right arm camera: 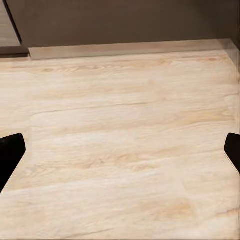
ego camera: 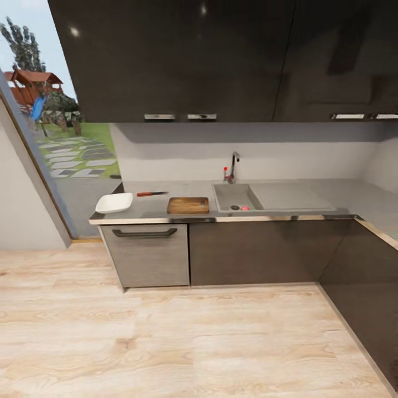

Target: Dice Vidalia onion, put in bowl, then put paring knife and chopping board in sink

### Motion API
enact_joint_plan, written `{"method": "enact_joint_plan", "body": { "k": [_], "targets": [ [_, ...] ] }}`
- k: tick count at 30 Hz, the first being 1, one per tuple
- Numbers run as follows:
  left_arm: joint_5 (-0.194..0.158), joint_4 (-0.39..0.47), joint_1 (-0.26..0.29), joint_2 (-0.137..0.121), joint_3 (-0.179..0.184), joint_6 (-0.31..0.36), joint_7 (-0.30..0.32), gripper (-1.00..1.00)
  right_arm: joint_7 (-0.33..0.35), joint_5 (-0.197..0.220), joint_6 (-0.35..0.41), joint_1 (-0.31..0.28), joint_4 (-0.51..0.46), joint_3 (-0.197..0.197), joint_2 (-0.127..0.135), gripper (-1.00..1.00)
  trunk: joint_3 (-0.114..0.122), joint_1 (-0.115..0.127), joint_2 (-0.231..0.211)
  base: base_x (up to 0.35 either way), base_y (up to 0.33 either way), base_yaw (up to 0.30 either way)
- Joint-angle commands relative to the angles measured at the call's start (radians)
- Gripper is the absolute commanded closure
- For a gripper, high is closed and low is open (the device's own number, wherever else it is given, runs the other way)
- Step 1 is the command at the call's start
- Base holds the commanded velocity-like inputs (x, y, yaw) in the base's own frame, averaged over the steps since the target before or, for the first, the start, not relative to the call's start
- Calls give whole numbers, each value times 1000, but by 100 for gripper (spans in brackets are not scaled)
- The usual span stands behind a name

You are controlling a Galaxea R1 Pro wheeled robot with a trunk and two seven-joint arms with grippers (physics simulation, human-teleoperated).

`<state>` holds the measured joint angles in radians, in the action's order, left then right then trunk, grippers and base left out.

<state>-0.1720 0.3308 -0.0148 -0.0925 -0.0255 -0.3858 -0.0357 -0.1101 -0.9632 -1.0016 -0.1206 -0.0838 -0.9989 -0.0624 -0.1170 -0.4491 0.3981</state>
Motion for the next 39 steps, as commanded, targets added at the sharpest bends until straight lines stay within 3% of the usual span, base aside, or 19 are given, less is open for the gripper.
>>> {"method": "enact_joint_plan", "body": {
  "k": [1, 22, 39],
  "targets": [
    [-4, 2, -1, 0, 1, -1, -1, -100, -10, -11, -1, -1, -1, -1, 0, -100, -1, -1, 2, 174, -189, -173],
    [-4, 2, -1, 0, 1, -1, -1, -100, -9, -11, -1, -1, 1, 0, -2, -100, 26, -1, 2, 176, -181, -171],
    [-4, 1, -1, 0, 1, -1, -1, -100, -9, -12, 0, -1, 1, 0, -2, -100, 28, -1, 2, 123, -22, -12]
  ]
}}
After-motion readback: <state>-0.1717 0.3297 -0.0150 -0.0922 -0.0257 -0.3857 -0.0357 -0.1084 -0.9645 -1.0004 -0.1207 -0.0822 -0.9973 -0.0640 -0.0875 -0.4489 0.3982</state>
